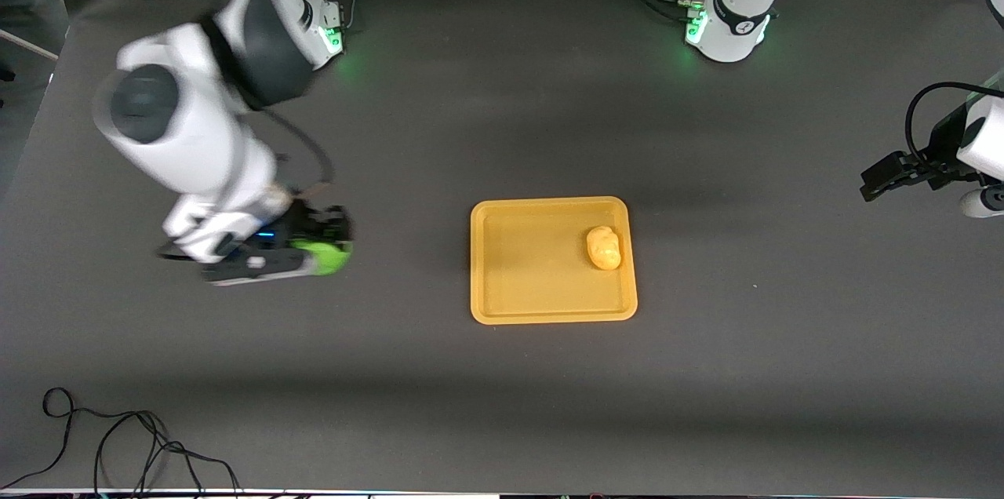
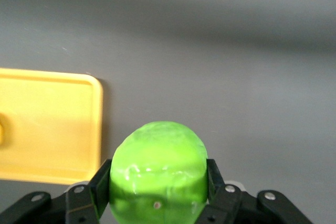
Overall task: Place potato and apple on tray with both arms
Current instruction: 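Lift the green apple with the right gripper and carry it over the tray, then lower the apple onto the tray beside the potato and open the right gripper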
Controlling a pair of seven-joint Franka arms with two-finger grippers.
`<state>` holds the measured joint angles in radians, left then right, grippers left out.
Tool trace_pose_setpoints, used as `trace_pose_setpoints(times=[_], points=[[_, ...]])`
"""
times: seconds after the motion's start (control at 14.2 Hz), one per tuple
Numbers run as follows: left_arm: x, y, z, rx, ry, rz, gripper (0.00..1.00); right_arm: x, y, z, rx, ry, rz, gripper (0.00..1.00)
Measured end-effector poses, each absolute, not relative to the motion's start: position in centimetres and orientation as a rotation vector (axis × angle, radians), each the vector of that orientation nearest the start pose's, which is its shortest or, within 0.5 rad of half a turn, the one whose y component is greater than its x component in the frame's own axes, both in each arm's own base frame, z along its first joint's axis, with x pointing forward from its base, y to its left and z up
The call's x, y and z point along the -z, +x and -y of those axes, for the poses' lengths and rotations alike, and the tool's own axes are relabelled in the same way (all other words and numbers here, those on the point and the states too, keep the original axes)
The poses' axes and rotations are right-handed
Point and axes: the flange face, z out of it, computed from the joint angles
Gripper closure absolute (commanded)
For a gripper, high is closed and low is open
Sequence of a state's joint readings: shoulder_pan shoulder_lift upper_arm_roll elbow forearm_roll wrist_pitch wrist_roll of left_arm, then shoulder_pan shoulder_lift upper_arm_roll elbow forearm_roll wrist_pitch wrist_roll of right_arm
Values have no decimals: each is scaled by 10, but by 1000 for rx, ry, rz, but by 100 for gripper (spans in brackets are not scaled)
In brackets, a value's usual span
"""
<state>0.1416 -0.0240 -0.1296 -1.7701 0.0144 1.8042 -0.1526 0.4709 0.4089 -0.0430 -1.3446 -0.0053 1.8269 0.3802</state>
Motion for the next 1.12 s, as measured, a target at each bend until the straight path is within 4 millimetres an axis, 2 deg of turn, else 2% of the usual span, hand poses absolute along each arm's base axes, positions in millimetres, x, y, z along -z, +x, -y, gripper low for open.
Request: trace_pose_setpoints(times=[0.14, 0.35, 0.56, 0.7, 0.77, 1.12], points=[[-563, 562, -5, 92, -3118, 245, 0, -481, 620, -361, 154, -3148, -6, 58], [-564, 561, -5, 92, -3118, 245, 0, -434, 588, -460, 183, -3183, -104, 58], [-565, 562, -5, 96, -3118, 246, 0, -387, 549, -533, 175, -3194, -138, 59], [-566, 562, -4, 99, -3118, 244, 0, -356, 536, -561, 192, -3184, -119, 59], [-566, 562, -4, 96, -3118, 243, 0, -339, 537, -566, 204, -3174, -112, 59], [-566, 561, -3, 92, -3119, 243, 0, -252, 551, -572, 255, -3136, -97, 59]])
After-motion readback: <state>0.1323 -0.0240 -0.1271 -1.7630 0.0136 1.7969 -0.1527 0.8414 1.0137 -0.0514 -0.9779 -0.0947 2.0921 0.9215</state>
